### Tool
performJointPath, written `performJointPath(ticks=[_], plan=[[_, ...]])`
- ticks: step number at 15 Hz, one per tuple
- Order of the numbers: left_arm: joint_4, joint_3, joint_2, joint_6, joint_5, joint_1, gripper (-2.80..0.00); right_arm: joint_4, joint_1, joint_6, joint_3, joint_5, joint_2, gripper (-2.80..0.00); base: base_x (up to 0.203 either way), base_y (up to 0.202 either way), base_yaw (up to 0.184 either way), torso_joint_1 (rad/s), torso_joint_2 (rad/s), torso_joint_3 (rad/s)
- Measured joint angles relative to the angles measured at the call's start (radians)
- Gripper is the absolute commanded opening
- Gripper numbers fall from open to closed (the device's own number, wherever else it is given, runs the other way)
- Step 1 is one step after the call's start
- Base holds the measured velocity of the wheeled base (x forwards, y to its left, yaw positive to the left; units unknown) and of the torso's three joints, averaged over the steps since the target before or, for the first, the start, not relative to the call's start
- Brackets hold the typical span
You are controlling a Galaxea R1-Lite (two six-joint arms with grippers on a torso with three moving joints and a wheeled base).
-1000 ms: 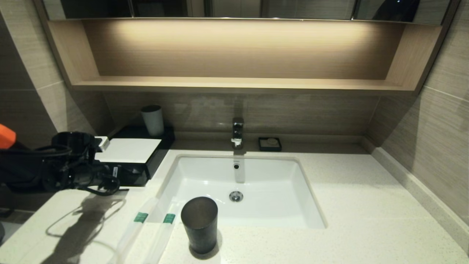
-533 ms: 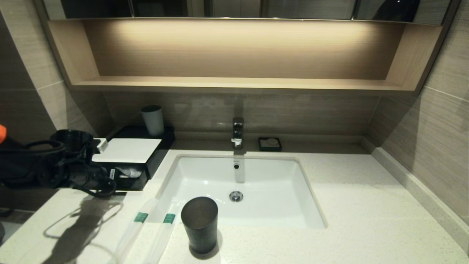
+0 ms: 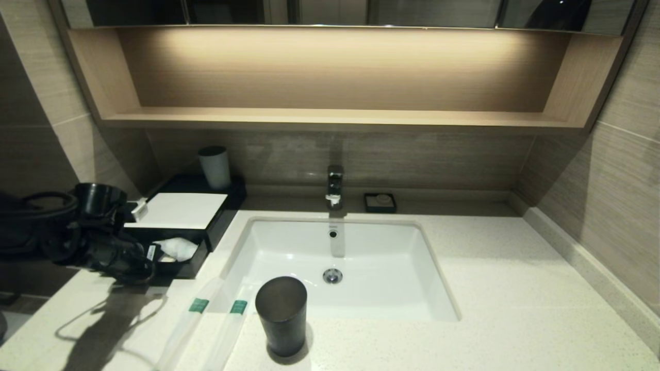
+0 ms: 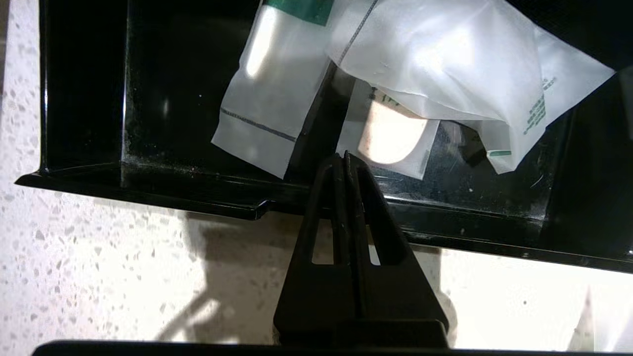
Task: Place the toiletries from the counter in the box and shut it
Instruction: Open the drawer
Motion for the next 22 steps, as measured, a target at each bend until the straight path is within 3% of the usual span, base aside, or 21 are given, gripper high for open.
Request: performJointPath(ticks=[10, 16, 22], plan=[[0.133, -0.001, -0.065, 0.002, 0.001, 0.001, -2.8, 0.0, 0.0, 0.0, 0.0, 0.0, 0.0, -2.8, 0.0, 0.0, 0.0, 0.0, 0.0, 0.0], [0.24, -0.003, -0.107, 0.033, 0.051, 0.001, -2.8, 0.0, 0.0, 0.0, -0.001, 0.0, 0.0, -2.8, 0.0, 0.0, 0.0, 0.0, 0.0, 0.0], [0.29, -0.001, -0.131, 0.04, 0.055, 0.01, -2.8, 0.0, 0.0, 0.0, 0.0, 0.0, 0.0, -2.8, 0.0, 0.0, 0.0, 0.0, 0.0, 0.0]])
